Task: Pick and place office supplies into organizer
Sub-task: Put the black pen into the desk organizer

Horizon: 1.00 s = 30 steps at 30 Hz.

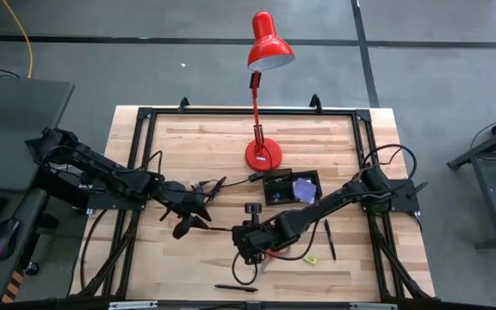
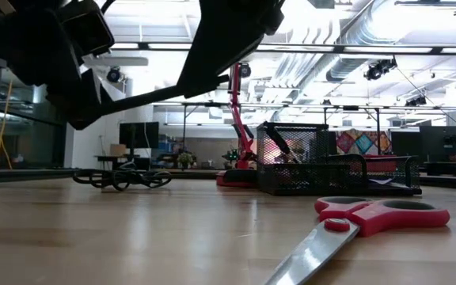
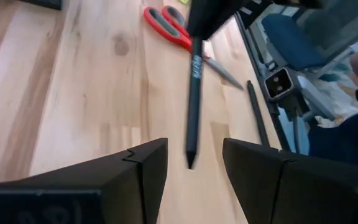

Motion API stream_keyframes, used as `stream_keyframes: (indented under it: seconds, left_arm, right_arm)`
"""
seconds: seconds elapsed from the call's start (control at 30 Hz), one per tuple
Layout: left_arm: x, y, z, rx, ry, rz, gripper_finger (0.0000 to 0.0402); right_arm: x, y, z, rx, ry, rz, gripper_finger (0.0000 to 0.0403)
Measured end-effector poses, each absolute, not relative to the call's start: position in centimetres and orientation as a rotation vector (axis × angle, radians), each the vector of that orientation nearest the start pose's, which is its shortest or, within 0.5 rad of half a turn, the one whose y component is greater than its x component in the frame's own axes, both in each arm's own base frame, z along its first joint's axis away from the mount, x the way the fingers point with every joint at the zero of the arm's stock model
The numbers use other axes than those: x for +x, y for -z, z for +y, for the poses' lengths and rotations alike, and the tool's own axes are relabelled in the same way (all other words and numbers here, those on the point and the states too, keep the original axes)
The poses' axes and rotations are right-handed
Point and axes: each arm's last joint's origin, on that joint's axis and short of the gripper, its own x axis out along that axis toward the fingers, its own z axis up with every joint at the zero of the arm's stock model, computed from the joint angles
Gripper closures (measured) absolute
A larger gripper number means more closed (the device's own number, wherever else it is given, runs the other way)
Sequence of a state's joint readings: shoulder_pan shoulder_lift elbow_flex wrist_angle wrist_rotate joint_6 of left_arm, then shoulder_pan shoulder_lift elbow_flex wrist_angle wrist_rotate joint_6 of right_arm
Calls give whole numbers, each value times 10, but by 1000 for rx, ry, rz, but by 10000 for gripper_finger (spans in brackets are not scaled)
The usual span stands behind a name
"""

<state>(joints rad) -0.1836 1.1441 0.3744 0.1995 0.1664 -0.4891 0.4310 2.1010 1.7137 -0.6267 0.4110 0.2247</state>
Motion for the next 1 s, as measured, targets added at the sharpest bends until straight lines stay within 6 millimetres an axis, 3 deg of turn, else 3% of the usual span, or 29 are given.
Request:
stream_keyframes:
  seconds: [0.27, 1.0]
  left_arm:
    - [206, -166, -43, -482, 205, 629, 254]
    - [218, -142, -46, -487, 210, 704, 254]
  right_arm:
    - [417, -214, 176, -204, 90, 919, 398]
    - [418, -215, 176, -206, 85, 909, 398]
